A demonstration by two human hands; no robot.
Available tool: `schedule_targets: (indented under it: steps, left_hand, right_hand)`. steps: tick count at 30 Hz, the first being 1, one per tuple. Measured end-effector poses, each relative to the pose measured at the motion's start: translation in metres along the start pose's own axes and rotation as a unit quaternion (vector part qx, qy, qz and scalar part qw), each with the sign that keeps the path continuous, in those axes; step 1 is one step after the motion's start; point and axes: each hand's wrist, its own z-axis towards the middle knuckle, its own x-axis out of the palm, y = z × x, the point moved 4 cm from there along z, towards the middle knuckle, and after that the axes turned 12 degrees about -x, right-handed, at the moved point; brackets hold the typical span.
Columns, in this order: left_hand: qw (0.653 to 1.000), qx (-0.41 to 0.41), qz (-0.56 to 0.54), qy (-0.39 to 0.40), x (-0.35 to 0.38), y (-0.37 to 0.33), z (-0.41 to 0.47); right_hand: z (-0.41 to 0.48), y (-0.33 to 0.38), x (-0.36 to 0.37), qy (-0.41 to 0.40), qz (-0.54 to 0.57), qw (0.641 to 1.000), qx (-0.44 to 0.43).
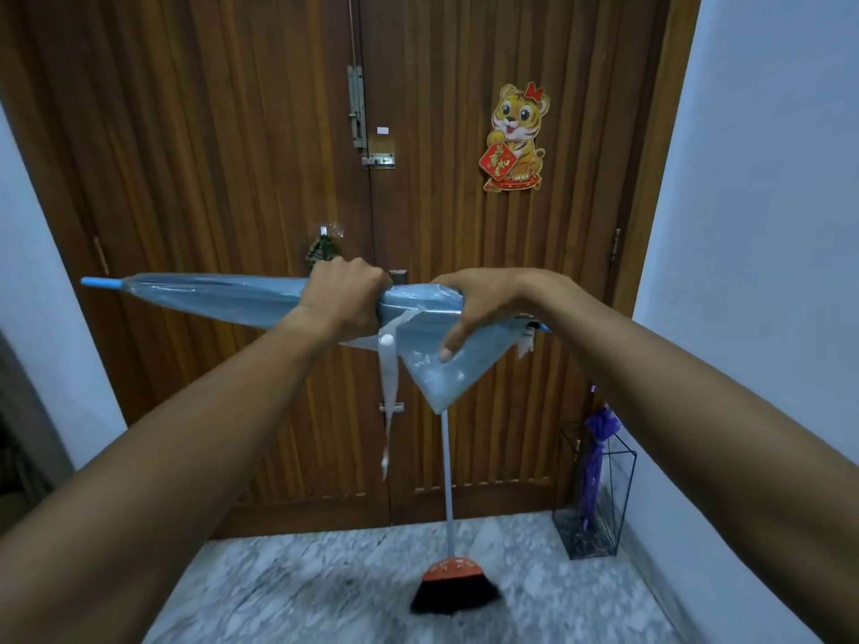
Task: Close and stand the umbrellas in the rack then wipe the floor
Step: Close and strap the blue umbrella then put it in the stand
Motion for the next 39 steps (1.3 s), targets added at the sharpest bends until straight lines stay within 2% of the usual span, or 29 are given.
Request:
schedule_targets:
  steps: [3,5,8,10,13,15,19,21,24,25,27,28,29,30,32,34,36,39]
  left_hand:
    - [0.999,-0.011,-0.032,0.034,0.004,0.003,-0.002]
    - [0.998,-0.002,-0.068,0.015,0.006,0.006,-0.009]
    - [0.991,0.024,-0.125,-0.036,0.011,0.005,-0.031]
    - [0.995,0.033,-0.091,-0.037,0.021,-0.001,-0.044]
    - [0.997,-0.018,-0.068,-0.021,0.036,-0.003,-0.045]
    - [0.996,-0.062,-0.061,-0.022,0.038,-0.002,-0.042]
    - [0.991,-0.102,-0.081,0.006,0.034,0.000,-0.043]
    - [0.986,-0.130,-0.105,0.016,0.035,0.001,-0.045]
    - [0.977,-0.165,-0.131,0.008,0.035,0.001,-0.046]
    - [0.976,-0.173,-0.130,0.007,0.036,-0.001,-0.046]
    - [0.975,-0.185,-0.123,0.002,0.035,-0.005,-0.046]
    - [0.974,-0.190,-0.121,-0.005,0.033,-0.006,-0.046]
    - [0.973,-0.195,-0.120,-0.010,0.032,-0.008,-0.045]
    - [0.972,-0.200,-0.124,-0.011,0.030,-0.009,-0.045]
    - [0.967,-0.211,-0.140,-0.013,0.028,-0.009,-0.043]
    - [0.963,-0.217,-0.155,-0.017,0.024,-0.008,-0.043]
    - [0.958,-0.226,-0.176,-0.013,0.022,-0.006,-0.043]
    - [0.950,-0.242,-0.195,0.012,0.019,-0.003,-0.043]
  right_hand:
    - [0.006,0.008,-0.004,-0.034,-0.125,0.991,0.016]
    - [0.007,0.010,-0.011,-0.063,-0.114,0.991,0.011]
    - [0.004,0.009,-0.019,-0.053,-0.114,0.992,0.018]
    - [0.003,0.013,-0.021,-0.033,-0.139,0.990,0.018]
    - [0.008,0.020,-0.021,-0.035,-0.185,0.982,0.018]
    - [0.010,0.023,-0.020,-0.062,-0.231,0.971,0.015]
    - [0.007,0.029,-0.016,-0.156,-0.348,0.925,0.009]
    - [0.006,0.027,-0.012,-0.214,-0.355,0.910,0.011]
    - [0.003,0.032,-0.003,-0.348,-0.284,0.893,-0.014]
    - [0.001,0.035,0.000,-0.405,-0.256,0.878,-0.024]
    - [-0.006,0.043,0.004,-0.523,-0.219,0.823,-0.031]
    - [-0.007,0.045,0.005,-0.555,-0.202,0.807,-0.023]
    - [-0.007,0.047,0.005,-0.556,-0.171,0.814,-0.007]
    - [-0.003,0.047,0.006,-0.522,-0.119,0.845,0.017]
    - [0.008,0.042,0.013,-0.399,0.000,0.915,0.065]
    - [0.014,0.039,0.023,-0.313,0.090,0.944,0.047]
    - [0.013,0.035,0.030,-0.303,0.196,0.932,-0.013]
    - [0.008,0.030,0.038,-0.294,0.368,0.881,-0.050]
